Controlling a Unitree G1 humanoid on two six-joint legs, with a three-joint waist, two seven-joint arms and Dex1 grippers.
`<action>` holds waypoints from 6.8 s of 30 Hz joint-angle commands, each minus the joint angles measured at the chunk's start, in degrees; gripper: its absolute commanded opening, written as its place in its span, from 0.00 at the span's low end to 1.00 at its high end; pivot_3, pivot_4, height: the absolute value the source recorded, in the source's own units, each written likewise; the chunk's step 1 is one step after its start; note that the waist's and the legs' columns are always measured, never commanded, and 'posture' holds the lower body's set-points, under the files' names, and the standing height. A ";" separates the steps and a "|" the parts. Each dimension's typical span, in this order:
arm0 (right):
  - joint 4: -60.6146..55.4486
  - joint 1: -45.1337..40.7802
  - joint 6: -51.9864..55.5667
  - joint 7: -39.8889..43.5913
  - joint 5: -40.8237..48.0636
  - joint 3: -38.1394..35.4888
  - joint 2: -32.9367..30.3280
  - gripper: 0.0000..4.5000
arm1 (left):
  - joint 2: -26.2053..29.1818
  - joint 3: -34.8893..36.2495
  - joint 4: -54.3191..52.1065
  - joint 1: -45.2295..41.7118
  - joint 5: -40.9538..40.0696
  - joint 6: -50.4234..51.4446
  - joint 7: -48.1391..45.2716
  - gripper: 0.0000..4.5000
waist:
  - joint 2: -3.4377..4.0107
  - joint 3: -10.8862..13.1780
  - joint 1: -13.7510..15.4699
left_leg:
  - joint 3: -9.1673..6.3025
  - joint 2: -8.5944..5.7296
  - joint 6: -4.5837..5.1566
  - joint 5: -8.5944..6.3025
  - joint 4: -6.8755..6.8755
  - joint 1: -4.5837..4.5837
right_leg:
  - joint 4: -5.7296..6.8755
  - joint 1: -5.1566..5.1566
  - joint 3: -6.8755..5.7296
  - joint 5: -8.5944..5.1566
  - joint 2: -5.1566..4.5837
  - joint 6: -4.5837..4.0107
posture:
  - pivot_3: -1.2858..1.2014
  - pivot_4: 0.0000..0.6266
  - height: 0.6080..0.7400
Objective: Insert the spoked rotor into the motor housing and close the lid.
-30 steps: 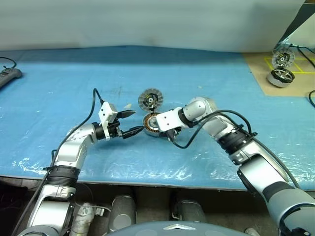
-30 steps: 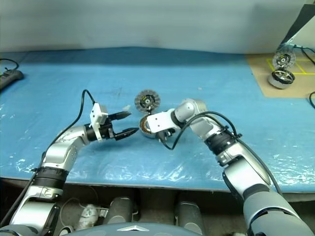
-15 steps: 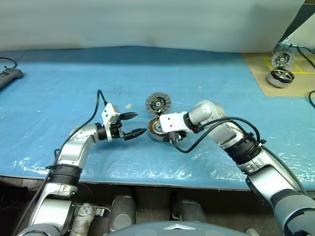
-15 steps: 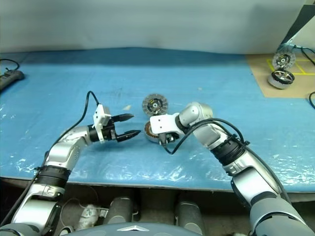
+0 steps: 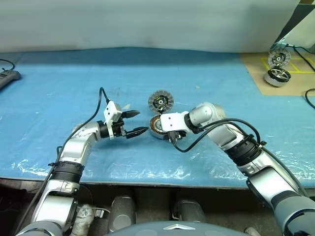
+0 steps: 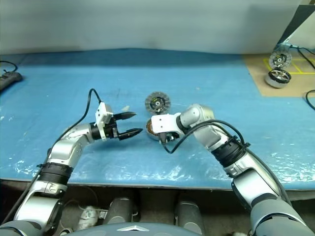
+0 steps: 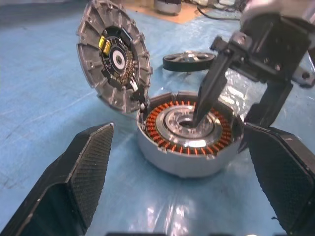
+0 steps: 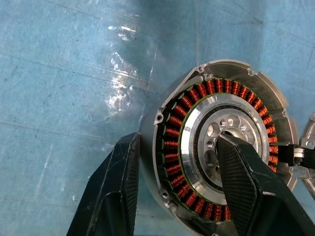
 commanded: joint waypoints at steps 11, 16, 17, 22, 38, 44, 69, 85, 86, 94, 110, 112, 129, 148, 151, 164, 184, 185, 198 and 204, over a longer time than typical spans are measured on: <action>-11.97 0.94 20.54 5.26 19.88 -13.99 -2.35 0.81 | 2.13 2.57 0.23 -4.26 -2.77 3.61 -2.96 1.00 | 0.02 0.11 0.60 | 0.03 -0.02 0.12 0.07 -0.12 -0.37 | -0.18 -0.28 -0.04 0.00 0.00 0.00 | 0.52 0.24 1.00; -18.14 3.84 24.50 1.11 26.03 -22.15 -4.87 0.81 | 3.33 1.03 -2.68 -2.00 -2.12 3.11 -6.36 1.00 | 0.03 0.14 0.66 | 0.03 0.00 0.10 0.06 -0.12 -0.39 | -0.19 -0.29 -0.06 0.00 0.00 -0.01 | 0.52 0.24 1.00; -19.60 6.34 22.47 -1.59 24.80 -23.19 -5.64 0.81 | 3.53 0.73 -3.73 -1.04 -1.98 2.43 -7.01 1.00 | 0.03 0.14 0.74 | 0.04 -0.01 0.04 0.02 -0.13 -0.38 | -0.20 -0.29 -0.06 0.00 -0.01 -0.01 | 0.52 0.24 1.00; -23.53 20.47 18.01 -18.48 22.29 -30.60 -2.08 0.81 | 3.33 -0.56 -8.70 3.25 -1.51 1.31 -6.78 1.00 | 0.01 0.14 0.96 | 0.09 -0.04 -0.01 0.02 -0.40 -0.36 | -0.49 -0.27 -0.07 0.00 -0.01 0.00 | 0.52 0.24 1.00; -14.24 30.71 13.25 -34.09 22.20 -29.70 5.63 0.81 | 1.17 -1.16 4.65 -3.36 1.22 -4.24 -7.48 1.00 | 0.07 0.18 0.46 | 0.12 -0.14 -0.10 0.07 -0.74 -0.22 | -0.77 -0.19 -0.04 0.01 -0.02 0.03 | 0.52 0.24 1.00; -9.15 29.93 10.01 -35.88 21.47 -27.59 6.55 0.81 | 2.49 -0.99 -3.47 2.06 0.10 -2.83 -6.81 1.00 | 0.07 0.17 0.40 | 0.12 -0.12 -0.10 0.09 -0.86 -0.19 | -0.77 -0.21 -0.05 0.00 -0.01 0.02 | 0.52 0.24 1.00; -12.44 30.46 10.09 -34.49 23.71 -26.11 3.22 0.12 | 2.85 -1.41 -11.34 -1.26 -1.29 7.29 -2.98 1.00 | 0.07 0.17 0.54 | 0.12 -0.14 -0.04 0.05 -0.78 0.07 | -0.76 0.11 -0.06 0.01 -0.02 0.02 | 0.52 0.24 1.00; -19.78 19.76 18.89 -25.78 31.22 -20.86 0.67 0.12 | 3.49 -2.84 -9.69 -0.90 0.85 5.26 -3.17 1.00 | 0.08 0.17 0.51 | 0.12 -0.12 0.02 0.11 -0.76 -0.01 | -0.71 0.01 -0.07 0.01 -0.01 0.02 | 0.52 0.24 1.00; -18.56 19.11 18.33 -25.74 30.76 -19.97 1.08 0.12 | 3.51 -2.87 -9.26 -1.00 0.97 5.01 -3.25 1.00 | 0.08 0.17 0.49 | 0.12 -0.12 0.03 0.14 -0.76 -0.01 | -0.70 0.01 -0.07 0.01 0.00 0.02 | 0.52 0.24 1.00; -11.27 15.73 14.10 -25.05 27.55 -16.04 2.83 0.12 | 3.99 -2.17 -8.52 -0.48 1.17 3.25 -3.62 1.00 | 0.08 0.17 0.51 | 0.12 -0.12 -0.10 0.24 -0.74 -0.14 | -0.70 -0.09 -0.07 0.01 -0.01 0.01 | 0.52 0.24 1.00; -7.28 14.71 10.86 -23.86 25.08 -14.86 4.26 0.12 | 4.31 -2.44 -8.31 1.33 1.04 2.23 -3.56 1.00 | 0.08 0.17 0.50 | 0.12 -0.11 -0.11 0.21 -0.61 -0.13 | -0.57 -0.08 -0.07 0.01 -0.01 0.01 | 0.52 0.24 1.00; -7.19 14.61 10.83 -23.66 24.99 -14.81 4.14 0.12 | 4.24 -2.27 -8.48 1.43 1.13 2.30 -2.96 1.00 | 0.08 0.17 0.50 | 0.12 -0.10 -0.11 0.21 -0.61 -0.13 | -0.55 -0.08 -0.07 0.01 -0.01 0.01 | 0.52 0.24 1.00; -5.15 14.83 9.41 -24.41 22.97 -14.22 5.01 0.12 | 2.98 -1.38 -4.70 0.98 1.46 1.61 0.21 1.00 | 0.08 0.17 0.49 | 0.12 -0.09 -0.09 0.15 -0.43 -0.12 | -0.40 -0.08 -0.06 0.01 -0.01 0.01 | 0.52 0.24 1.00; -4.45 14.46 8.60 -23.79 21.06 -12.52 4.39 0.12 | 2.01 -0.73 -12.89 9.49 -0.57 5.60 4.91 1.00 | 0.08 0.17 0.46 | 0.11 -0.05 -0.03 0.07 -0.29 -0.05 | -0.29 -0.02 -0.05 0.01 -0.01 0.01 | 0.52 0.24 1.00; -4.00 14.43 8.67 -24.26 21.28 -13.15 4.73 0.12 | 2.03 -0.92 -13.16 9.67 -0.51 5.29 5.00 1.00 | 0.08 0.17 0.44 | 0.11 -0.05 -0.03 0.07 -0.29 -0.05 | -0.29 -0.02 -0.05 0.01 -0.01 0.01 | 0.52 0.24 1.00; -6.74 14.13 10.32 -23.58 23.33 -15.27 4.24 0.12 | 2.61 -0.77 -13.57 9.13 -1.36 5.98 4.04 1.00 | 0.08 0.17 0.45 | 0.11 -0.05 -0.03 0.07 -0.28 -0.05 | -0.28 -0.02 -0.04 0.01 -0.01 0.01 | 0.52 0.24 1.00; -4.37 14.07 9.00 -23.69 21.24 -13.33 4.66 0.12 | 2.49 -1.08 -14.26 9.00 -0.94 6.63 4.33 1.00 | 0.08 0.17 0.45 | 0.11 -0.05 -0.03 0.07 -0.29 -0.06 | -0.28 -0.04 -0.04 0.01 -0.01 0.01 | 0.52 0.24 1.00; -4.49 14.19 9.07 -23.56 21.28 -13.34 4.59 0.12 | 2.47 -1.10 -14.29 9.00 -0.91 6.64 4.37 1.00 | 0.08 0.17 0.45 | 0.11 -0.05 -0.03 0.07 -0.29 -0.07 | -0.28 -0.04 -0.04 0.01 -0.01 0.01 | 0.52 0.24 1.00; -4.03 14.43 9.32 -23.01 22.28 -14.36 5.27 0.56 | 2.26 -1.01 -14.79 9.26 -1.03 7.31 5.34 1.00 | 0.08 0.17 0.43 | 0.11 -0.05 -0.03 0.07 -0.30 -0.06 | -0.29 -0.04 -0.04 0.01 -0.01 0.01 | 0.52 0.24 1.00; -7.53 13.78 11.94 -22.20 27.08 -18.59 6.29 0.56 | 2.37 -0.92 -14.28 9.03 -1.14 7.49 5.43 1.00 | 0.08 0.17 0.45 | 0.11 -0.06 -0.03 0.07 -0.30 -0.09 | -0.29 -0.06 -0.04 0.01 -0.01 0.01 | 0.52 0.24 1.00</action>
